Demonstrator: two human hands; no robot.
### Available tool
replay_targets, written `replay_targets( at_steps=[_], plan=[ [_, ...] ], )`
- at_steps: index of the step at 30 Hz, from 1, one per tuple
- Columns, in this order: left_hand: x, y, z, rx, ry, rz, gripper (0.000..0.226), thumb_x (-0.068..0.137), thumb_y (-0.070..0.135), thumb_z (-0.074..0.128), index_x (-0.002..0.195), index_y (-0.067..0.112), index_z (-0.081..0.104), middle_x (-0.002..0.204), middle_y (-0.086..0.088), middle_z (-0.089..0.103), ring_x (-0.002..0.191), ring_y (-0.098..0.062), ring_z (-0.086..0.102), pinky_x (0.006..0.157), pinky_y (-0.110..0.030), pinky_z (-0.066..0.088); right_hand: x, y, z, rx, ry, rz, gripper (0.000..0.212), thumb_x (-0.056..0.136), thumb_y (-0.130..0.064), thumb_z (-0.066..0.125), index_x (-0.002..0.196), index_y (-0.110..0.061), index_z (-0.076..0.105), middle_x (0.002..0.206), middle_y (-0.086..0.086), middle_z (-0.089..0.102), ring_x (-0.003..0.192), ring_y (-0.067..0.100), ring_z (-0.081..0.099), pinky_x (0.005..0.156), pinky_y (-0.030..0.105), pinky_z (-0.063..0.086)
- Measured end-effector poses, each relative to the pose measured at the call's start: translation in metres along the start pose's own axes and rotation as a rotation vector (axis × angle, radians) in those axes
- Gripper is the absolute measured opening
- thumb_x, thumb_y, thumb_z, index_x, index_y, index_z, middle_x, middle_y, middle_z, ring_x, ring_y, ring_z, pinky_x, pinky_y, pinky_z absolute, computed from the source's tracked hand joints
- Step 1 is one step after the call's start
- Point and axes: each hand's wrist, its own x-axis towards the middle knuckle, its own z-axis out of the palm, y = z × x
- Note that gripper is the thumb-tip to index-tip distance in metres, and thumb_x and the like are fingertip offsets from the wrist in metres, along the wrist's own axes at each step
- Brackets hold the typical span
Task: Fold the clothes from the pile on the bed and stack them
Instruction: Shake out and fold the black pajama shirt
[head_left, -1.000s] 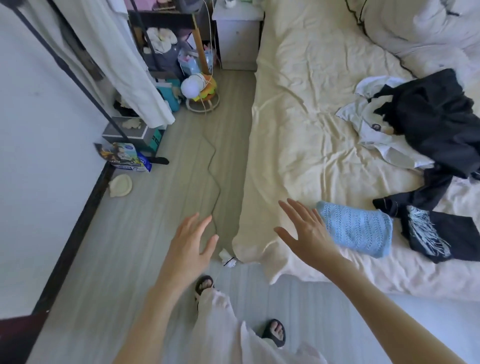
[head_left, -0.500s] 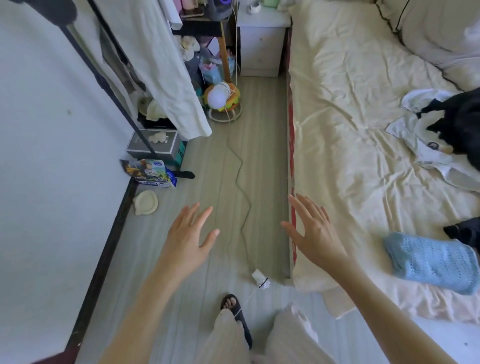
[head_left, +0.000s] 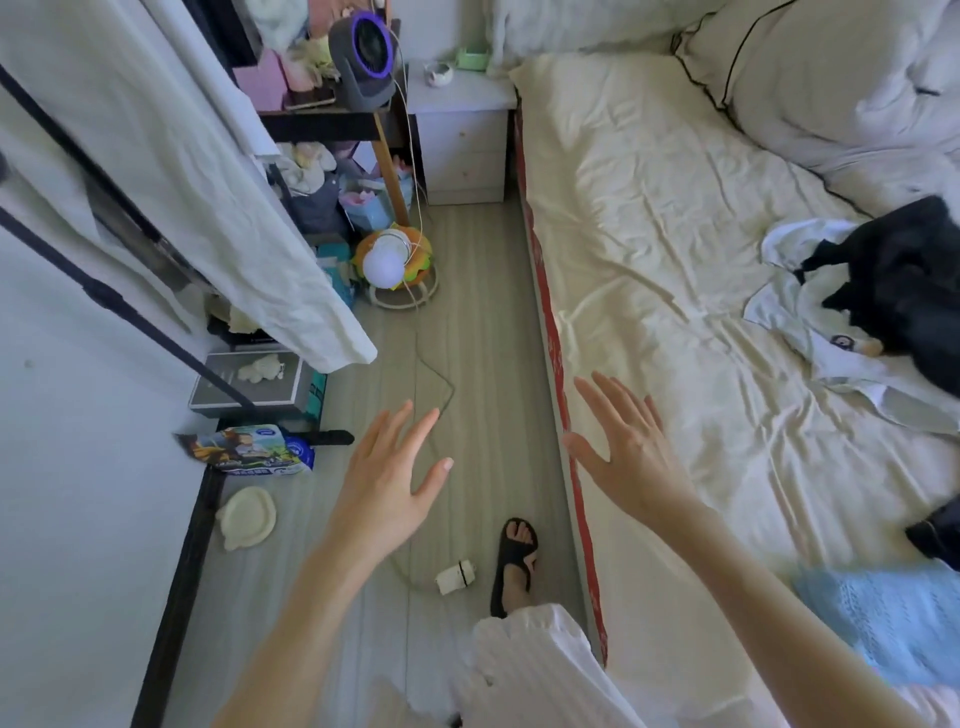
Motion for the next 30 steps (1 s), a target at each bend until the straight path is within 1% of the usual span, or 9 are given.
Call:
replay_targets(
  at_steps=[4,6,9,13,16,18,22,24,30],
  plan=[
    [0.092,0.018,-0.003,0.006,-0.007,0.013,0.057,0.095,0.042,0.046,0.147,0.028,0.028,0.157,0.000,0.017,0.145,-0.018,0.007,0.115,-0.033,0.010,0.075,0.029,-0.020,-0.011,0.026,0.037,0.063,0.094,-0.046,0.044,0.149,-0.025,0.024,0.156,0.001,0.023,0.146,0.017,0.012,0.119,0.044,0.004],
    [0.136,0.033,-0.005,-0.004,-0.021,0.054,0.057,0.095,0.042,0.045,0.147,0.029,0.027,0.157,0.002,0.016,0.145,-0.017,0.006,0.115,-0.032,0.010,0.107,0.044,-0.035,-0.021,0.038,0.050,0.062,0.094,-0.047,0.045,0.149,-0.026,0.025,0.156,0.000,0.024,0.146,0.017,0.013,0.119,0.043,0.004],
    [0.194,0.051,-0.009,0.002,-0.040,0.127,0.057,0.095,0.041,0.046,0.147,0.029,0.026,0.157,0.002,0.016,0.146,-0.017,0.003,0.116,-0.036,0.013,0.151,0.064,-0.055,-0.044,0.064,0.093,0.061,0.094,-0.046,0.047,0.148,-0.025,0.027,0.155,0.001,0.025,0.145,0.019,0.015,0.119,0.045,0.003],
    [0.254,0.059,-0.016,0.017,-0.051,0.163,0.057,0.094,0.040,0.048,0.146,0.026,0.028,0.156,0.000,0.019,0.146,-0.020,0.005,0.116,-0.045,0.017,0.197,0.082,-0.069,-0.082,0.075,0.131,0.062,0.093,-0.047,0.048,0.148,-0.025,0.027,0.155,0.000,0.025,0.145,0.019,0.015,0.118,0.044,0.003],
    [0.300,0.060,-0.022,0.048,-0.074,0.187,0.057,0.095,0.039,0.047,0.146,0.025,0.029,0.156,-0.002,0.019,0.146,-0.022,0.005,0.116,-0.046,0.016,0.227,0.093,-0.075,-0.111,0.079,0.173,0.064,0.093,-0.051,0.045,0.149,-0.027,0.025,0.156,-0.001,0.022,0.146,0.019,0.012,0.117,0.042,-0.002],
    [0.335,0.061,-0.023,0.051,-0.084,0.220,0.057,0.094,0.038,0.048,0.146,0.025,0.030,0.156,-0.003,0.019,0.146,-0.022,0.006,0.116,-0.047,0.015,0.246,0.103,-0.077,-0.118,0.105,0.212,0.064,0.092,-0.052,0.044,0.148,-0.027,0.025,0.156,-0.001,0.022,0.146,0.019,0.013,0.117,0.042,-0.001],
    [0.412,0.068,-0.017,0.092,-0.117,0.342,0.056,0.094,0.040,0.049,0.145,0.024,0.033,0.155,-0.004,0.024,0.145,-0.024,0.012,0.116,-0.046,0.018,0.285,0.130,-0.077,-0.136,0.129,0.328,0.065,0.092,-0.054,0.043,0.148,-0.028,0.025,0.157,-0.001,0.021,0.146,0.019,0.013,0.118,0.043,0.001],
    [0.454,0.072,-0.012,0.106,-0.167,0.408,0.056,0.094,0.041,0.047,0.146,0.024,0.032,0.155,-0.003,0.023,0.146,-0.022,0.010,0.116,-0.044,0.017,0.305,0.141,-0.075,-0.133,0.151,0.399,0.065,0.092,-0.054,0.042,0.148,-0.026,0.026,0.156,0.000,0.022,0.146,0.019,0.014,0.119,0.046,0.004],
    [0.566,0.085,-0.007,0.184,-0.328,0.587,0.057,0.095,0.043,0.044,0.147,0.023,0.030,0.156,-0.003,0.019,0.146,-0.021,0.007,0.117,-0.043,0.013,0.351,0.162,-0.069,-0.097,0.145,0.656,0.064,0.093,-0.055,0.040,0.149,-0.028,0.023,0.157,-0.001,0.019,0.146,0.017,0.010,0.118,0.044,0.000]
  ],
)
